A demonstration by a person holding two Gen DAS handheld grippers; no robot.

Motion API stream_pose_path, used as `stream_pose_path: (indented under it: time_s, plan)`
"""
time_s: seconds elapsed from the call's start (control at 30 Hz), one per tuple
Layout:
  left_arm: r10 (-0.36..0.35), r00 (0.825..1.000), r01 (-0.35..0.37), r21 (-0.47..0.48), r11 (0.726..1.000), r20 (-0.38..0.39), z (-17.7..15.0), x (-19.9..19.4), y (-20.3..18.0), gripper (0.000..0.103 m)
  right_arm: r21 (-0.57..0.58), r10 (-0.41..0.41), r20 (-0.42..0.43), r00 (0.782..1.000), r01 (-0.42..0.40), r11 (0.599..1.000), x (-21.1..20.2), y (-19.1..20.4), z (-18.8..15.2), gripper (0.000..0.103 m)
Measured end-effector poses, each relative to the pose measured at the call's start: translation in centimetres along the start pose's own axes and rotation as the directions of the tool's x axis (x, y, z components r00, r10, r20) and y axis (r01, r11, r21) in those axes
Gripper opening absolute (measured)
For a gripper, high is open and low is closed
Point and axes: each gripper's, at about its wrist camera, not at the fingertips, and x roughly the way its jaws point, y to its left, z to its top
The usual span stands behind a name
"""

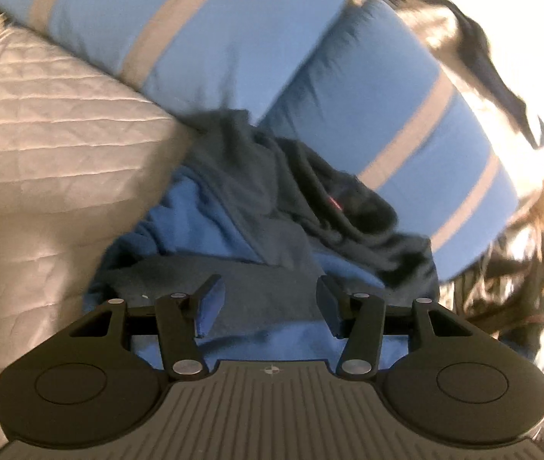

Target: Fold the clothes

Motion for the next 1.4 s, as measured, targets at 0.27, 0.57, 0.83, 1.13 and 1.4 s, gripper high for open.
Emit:
stream_pose_path:
  time_s: [0.27,0.57,0.83,1.13,1.4]
  plan:
    - [-0.062,0.997,0.047,0.276,0.96,0.043,-1.8,-0.1,-4.0,0.052,0.253,-0.133,0.096,0.986,0.105,0.962,5.7,0.4,-1.9,0.103]
    - [-0.123,0.986,0.163,0.545,0.822,-0.109,-1.4,8.0,-14.9,0.055,0.273,-0.204,0.148,0.968,0.158,0.949,10.0,0.0,-3.2,0.103]
    - [-0.127,0.944,0.297,0.618,0.728,-0.304,-0.3,21.6,-21.9,0.054,0.288,-0.178,0.014,0.984,0.167,0.943,12.1,-1.0,-4.3,0.103]
    - [-0.213,0.848,0.45,0.449,0.772,-0.485,-0.1,29.1,-21.7,0.046,0.538,-0.133,0.167,0.977,0.022,0.843,8.8,-5.5,-5.5,0.1]
    - [-0.246,0.822,0.478,0.387,0.788,-0.513,0.1,30.9,-21.3,0.041,0.792,-0.039,0.216,0.976,-0.151,0.592,9.0,-10.7,-8.0,0.059]
